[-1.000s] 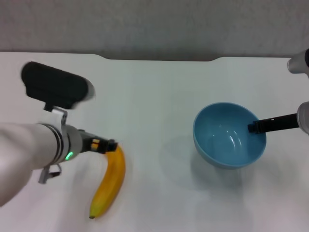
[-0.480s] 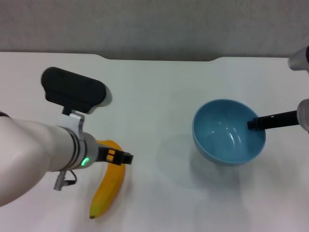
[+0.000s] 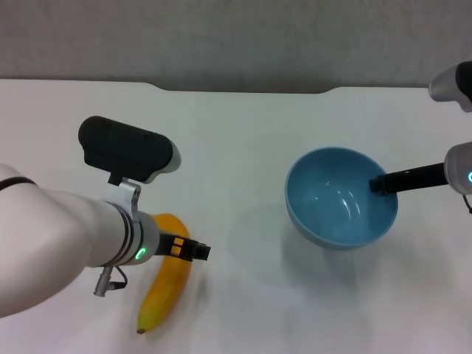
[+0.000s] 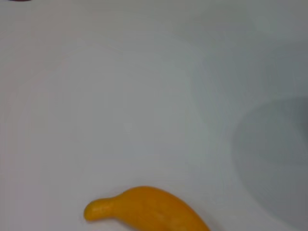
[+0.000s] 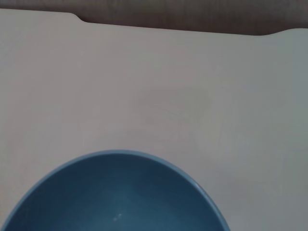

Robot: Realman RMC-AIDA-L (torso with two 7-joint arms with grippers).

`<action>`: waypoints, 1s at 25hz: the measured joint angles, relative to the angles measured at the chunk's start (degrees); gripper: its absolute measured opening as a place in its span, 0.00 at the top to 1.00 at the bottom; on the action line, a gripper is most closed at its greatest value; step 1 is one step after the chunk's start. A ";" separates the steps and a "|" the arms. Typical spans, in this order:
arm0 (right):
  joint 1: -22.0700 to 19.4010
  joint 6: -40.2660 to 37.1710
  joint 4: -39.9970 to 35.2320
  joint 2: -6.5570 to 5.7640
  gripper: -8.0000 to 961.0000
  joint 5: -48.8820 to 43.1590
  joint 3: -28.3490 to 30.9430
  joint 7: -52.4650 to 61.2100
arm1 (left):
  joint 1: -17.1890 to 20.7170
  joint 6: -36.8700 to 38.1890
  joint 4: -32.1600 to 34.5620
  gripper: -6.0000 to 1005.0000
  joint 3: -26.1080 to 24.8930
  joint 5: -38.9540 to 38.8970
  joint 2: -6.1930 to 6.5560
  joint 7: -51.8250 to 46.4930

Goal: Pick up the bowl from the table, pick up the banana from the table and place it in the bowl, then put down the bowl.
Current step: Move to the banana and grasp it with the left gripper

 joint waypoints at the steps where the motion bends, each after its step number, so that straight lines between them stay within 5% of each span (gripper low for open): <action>1: 0.07 0.09 0.00 0.00 0.97 0.01 -0.21 0.11 | 0.00 0.00 0.00 0.14 0.00 0.00 0.00 0.00; 25: 0.11 0.07 0.02 0.11 0.97 0.00 -1.20 0.51 | -3.35 -4.10 10.40 0.14 -0.17 -4.38 0.13 -0.26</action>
